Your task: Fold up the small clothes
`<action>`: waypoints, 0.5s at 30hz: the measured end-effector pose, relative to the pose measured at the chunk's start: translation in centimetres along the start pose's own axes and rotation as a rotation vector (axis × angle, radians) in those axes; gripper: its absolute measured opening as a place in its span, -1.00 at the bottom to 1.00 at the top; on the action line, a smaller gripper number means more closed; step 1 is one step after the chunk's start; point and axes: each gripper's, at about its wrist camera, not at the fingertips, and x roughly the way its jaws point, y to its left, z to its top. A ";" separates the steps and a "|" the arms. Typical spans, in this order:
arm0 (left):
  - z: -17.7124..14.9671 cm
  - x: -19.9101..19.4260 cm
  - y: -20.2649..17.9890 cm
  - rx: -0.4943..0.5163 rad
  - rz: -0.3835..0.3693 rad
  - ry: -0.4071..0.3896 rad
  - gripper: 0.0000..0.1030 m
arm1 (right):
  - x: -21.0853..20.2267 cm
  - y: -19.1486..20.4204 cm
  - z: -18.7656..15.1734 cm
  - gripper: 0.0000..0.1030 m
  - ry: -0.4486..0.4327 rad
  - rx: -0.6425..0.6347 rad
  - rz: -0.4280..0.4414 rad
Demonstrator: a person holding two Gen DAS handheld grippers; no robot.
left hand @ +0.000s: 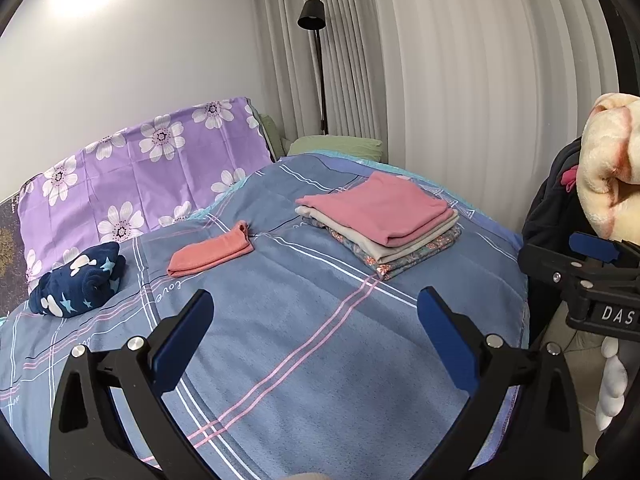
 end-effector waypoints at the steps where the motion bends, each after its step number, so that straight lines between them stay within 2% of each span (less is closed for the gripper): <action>1: 0.0 0.1 0.0 0.002 0.000 0.002 0.97 | 0.1 0.0 0.0 0.96 0.003 0.001 0.001; 15: -0.6 0.9 0.2 0.006 -0.002 0.023 0.97 | 1.3 0.5 -0.3 0.96 0.034 -0.013 0.004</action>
